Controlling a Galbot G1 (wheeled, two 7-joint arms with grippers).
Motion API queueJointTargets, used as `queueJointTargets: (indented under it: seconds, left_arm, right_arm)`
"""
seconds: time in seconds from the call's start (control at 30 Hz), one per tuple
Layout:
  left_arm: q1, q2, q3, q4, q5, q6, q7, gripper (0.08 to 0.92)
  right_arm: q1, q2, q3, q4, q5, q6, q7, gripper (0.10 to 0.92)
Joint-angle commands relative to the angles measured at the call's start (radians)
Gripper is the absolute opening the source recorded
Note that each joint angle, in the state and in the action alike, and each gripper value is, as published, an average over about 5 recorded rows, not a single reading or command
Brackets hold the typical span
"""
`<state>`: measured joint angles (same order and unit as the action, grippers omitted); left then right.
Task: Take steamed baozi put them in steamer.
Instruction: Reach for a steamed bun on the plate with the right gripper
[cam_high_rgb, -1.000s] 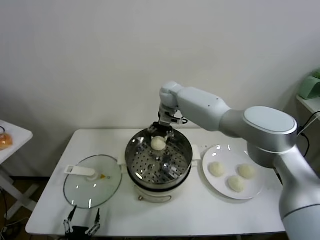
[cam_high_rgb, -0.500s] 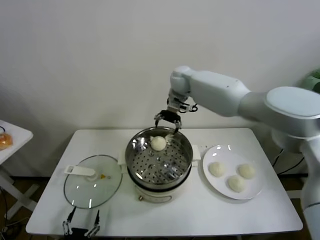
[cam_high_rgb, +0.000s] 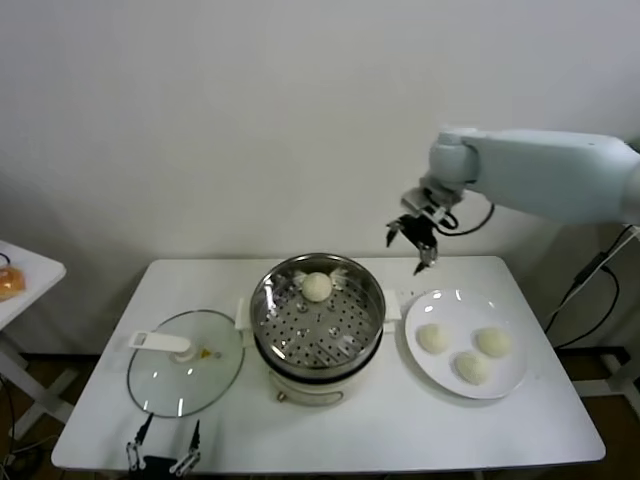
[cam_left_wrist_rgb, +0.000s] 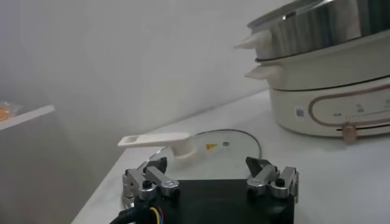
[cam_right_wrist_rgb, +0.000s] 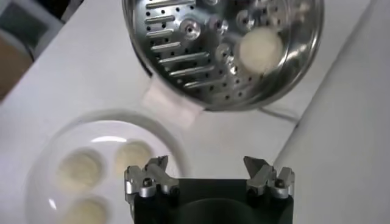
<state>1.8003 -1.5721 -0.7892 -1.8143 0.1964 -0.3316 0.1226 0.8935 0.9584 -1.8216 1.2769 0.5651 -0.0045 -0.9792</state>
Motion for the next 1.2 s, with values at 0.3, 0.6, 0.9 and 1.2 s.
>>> queueJointTargets:
  seconds: [0.3, 0.6, 0.9, 1.2]
  left_arm:
    - [0.006, -0.003, -0.007, 0.012, 0.012, 0.000, -0.001, 0.823]
    - [0.015, -0.003, -0.021, 0.022, 0.016, -0.001, -0.002, 0.823]
    - [0.018, -0.007, -0.022, 0.027, 0.026, -0.002, -0.003, 0.823]
    - [0.018, -0.005, -0.023, 0.029, 0.028, -0.001, -0.002, 0.823]
  right_arm:
    - [-0.290, -0.161, 0.092, -0.023, -0.047, -0.285, 0.077, 0.823]
    - [-0.463, -0.087, 0.234, -0.159, -0.102, -0.276, 0.074, 0.823]
    - [-0.534, -0.056, 0.296, -0.191, -0.141, -0.276, 0.083, 0.823]
    - [-0.562, -0.048, 0.322, -0.214, -0.177, -0.278, 0.088, 0.823]
